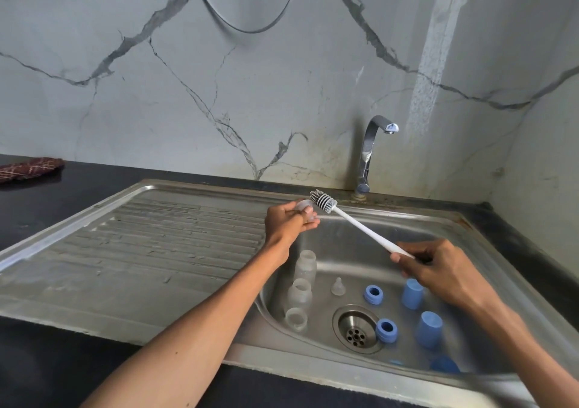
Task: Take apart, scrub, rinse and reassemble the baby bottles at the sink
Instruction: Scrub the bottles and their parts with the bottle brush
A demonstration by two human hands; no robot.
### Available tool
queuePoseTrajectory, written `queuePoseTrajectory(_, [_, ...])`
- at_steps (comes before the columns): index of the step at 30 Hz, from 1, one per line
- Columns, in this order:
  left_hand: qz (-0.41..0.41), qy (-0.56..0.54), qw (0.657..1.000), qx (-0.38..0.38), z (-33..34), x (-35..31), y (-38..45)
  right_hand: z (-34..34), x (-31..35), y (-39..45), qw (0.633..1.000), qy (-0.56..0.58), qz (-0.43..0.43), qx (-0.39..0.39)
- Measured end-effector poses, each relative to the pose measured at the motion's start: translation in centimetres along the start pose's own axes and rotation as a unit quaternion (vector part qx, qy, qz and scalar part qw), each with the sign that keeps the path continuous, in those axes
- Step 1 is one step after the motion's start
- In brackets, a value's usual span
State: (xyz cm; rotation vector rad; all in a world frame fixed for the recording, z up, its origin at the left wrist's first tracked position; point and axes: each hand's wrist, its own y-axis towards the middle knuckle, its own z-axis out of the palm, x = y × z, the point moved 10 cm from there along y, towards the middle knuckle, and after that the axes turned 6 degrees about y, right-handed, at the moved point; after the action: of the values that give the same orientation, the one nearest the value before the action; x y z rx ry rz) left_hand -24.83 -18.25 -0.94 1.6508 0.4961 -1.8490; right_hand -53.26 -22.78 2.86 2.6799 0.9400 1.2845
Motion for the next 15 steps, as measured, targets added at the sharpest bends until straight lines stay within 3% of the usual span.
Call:
queuePoseTrajectory(8, [0.016, -0.07, 0.995, -0.074, -1.2, -1.1, -0.2, 0.6, -0.2, 0.1, 1.0, 0.006, 0.011, 0.012])
queuePoseTrajectory(15, [0.043, -0.004, 0.999, -0.002, 0.6, -1.0, -0.3, 0.5, -0.1, 0.1, 1.0, 0.0, 0.013, -0.008])
